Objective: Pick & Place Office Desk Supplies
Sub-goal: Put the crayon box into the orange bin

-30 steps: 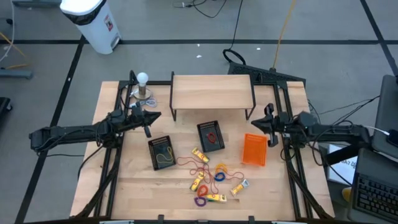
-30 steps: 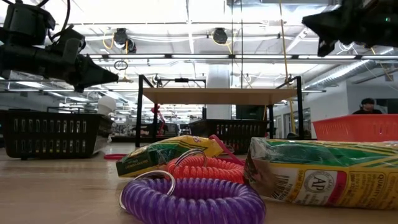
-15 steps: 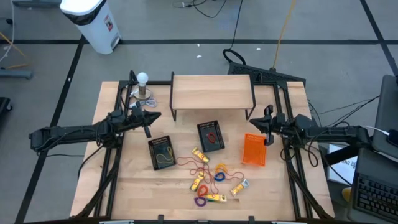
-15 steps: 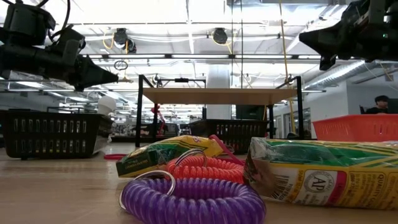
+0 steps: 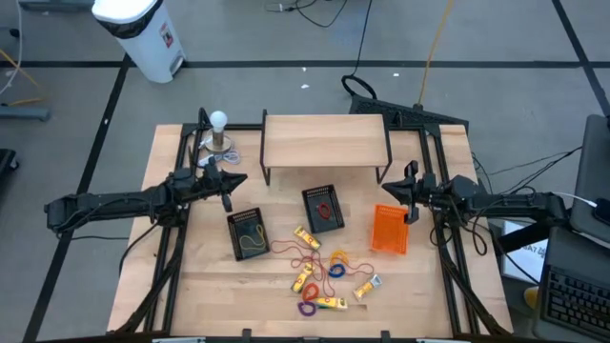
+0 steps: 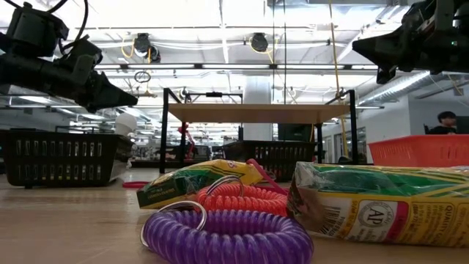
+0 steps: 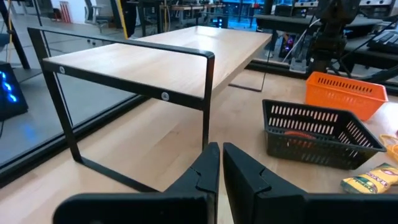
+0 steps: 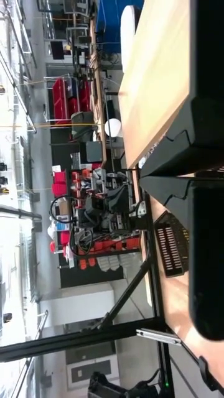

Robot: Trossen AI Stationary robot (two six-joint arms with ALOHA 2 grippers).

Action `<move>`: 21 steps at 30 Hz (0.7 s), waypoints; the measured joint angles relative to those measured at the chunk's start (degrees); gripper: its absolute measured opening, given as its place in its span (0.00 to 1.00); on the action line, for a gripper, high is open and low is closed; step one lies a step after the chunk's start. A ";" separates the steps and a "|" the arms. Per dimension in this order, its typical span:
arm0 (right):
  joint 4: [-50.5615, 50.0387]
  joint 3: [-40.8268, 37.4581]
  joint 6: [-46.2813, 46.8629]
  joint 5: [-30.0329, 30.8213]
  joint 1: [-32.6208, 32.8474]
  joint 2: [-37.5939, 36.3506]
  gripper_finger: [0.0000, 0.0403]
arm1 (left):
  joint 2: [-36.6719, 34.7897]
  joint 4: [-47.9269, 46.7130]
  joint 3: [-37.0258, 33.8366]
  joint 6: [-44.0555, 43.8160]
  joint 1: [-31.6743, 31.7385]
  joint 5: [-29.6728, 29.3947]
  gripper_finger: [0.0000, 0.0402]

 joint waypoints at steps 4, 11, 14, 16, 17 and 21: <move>0.00 0.00 -0.55 0.02 0.00 0.00 0.00 | 0.00 -0.60 0.00 0.38 0.01 0.24 0.06; 0.22 -0.02 -0.77 0.04 -0.02 0.00 0.00 | 0.00 -0.53 0.00 -1.89 0.02 0.62 0.06; 0.23 -0.02 -0.76 0.04 -0.02 0.00 0.00 | 0.00 0.56 0.23 -3.91 0.00 0.64 0.06; 0.23 -0.02 -0.77 0.06 -0.02 0.00 0.00 | 0.00 0.72 1.21 -5.30 -0.01 0.32 0.06; 0.22 -0.04 -0.77 0.06 -0.02 0.00 0.00 | 0.00 0.67 1.92 -5.55 -0.18 0.28 0.06; 0.24 -0.07 -0.77 0.18 -0.02 0.00 0.00 | 0.29 -2.96 6.74 -4.73 -2.35 -0.02 0.03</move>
